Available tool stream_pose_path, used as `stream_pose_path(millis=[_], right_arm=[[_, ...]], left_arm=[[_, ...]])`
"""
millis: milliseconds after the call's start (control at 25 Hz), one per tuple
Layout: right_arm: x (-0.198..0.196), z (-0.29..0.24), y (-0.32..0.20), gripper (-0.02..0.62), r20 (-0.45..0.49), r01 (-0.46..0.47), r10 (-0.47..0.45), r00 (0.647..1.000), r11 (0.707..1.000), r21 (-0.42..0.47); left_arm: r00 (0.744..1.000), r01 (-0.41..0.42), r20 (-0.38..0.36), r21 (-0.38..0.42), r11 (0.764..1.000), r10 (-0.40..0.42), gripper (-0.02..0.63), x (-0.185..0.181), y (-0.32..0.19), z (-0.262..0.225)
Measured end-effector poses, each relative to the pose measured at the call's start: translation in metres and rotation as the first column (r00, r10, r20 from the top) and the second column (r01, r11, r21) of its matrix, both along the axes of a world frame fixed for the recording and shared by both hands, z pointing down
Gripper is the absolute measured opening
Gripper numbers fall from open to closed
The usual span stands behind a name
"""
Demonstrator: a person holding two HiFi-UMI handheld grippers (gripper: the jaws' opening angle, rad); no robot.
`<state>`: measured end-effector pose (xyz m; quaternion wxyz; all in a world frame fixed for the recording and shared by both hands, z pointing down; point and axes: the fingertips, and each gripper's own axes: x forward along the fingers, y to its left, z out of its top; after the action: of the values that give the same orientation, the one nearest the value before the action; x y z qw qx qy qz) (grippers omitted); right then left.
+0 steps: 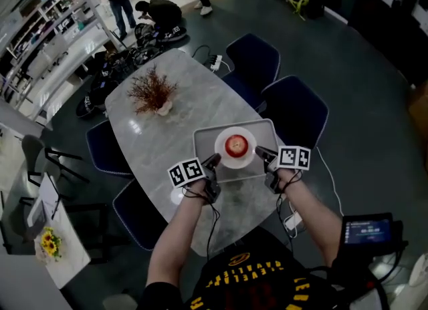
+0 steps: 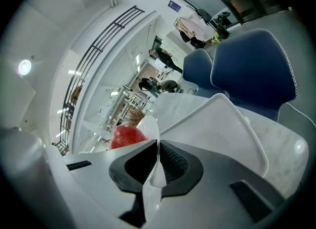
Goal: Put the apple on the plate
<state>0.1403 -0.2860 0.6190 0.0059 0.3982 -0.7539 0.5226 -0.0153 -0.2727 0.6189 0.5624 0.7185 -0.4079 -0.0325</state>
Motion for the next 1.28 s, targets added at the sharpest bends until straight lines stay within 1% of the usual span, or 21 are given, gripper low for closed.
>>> stream_pose_path(millis=[240,400,600,840,1080,1280], right_arm=[[0.006,0.027,-0.02,0.028,0.001,0.005,-0.005,1.0,0.999,-0.047],[0.007,0.042,-0.026,0.028,-0.008,0.011,-0.012,1.0,0.998,-0.059],[0.01,0.07,-0.039,0.028,-0.021,0.016,-0.018,1.0,0.995,-0.097],[0.01,0.101,-0.046,0.028,-0.042,0.026,-0.033,0.999,0.989,-0.145],[0.007,0.12,-0.048,0.028,-0.059,0.039,-0.051,0.997,0.982,-0.186],[0.005,0.133,-0.051,0.028,-0.074,0.045,-0.062,0.995,0.978,-0.204]], left_arm=[[1.0,-0.005,0.01,-0.038,0.999,0.005,0.032,0.006,-0.022,0.025],[1.0,-0.018,0.019,-0.056,0.998,0.019,0.033,0.007,-0.026,0.041],[0.999,-0.029,0.033,-0.095,0.995,0.032,0.034,0.011,-0.038,0.069],[0.997,-0.033,0.063,-0.151,0.988,0.043,0.034,0.011,-0.045,0.101],[0.994,-0.041,0.092,-0.194,0.98,0.059,0.034,0.009,-0.047,0.121],[0.993,-0.041,0.097,-0.219,0.975,0.064,0.034,0.007,-0.049,0.133]])
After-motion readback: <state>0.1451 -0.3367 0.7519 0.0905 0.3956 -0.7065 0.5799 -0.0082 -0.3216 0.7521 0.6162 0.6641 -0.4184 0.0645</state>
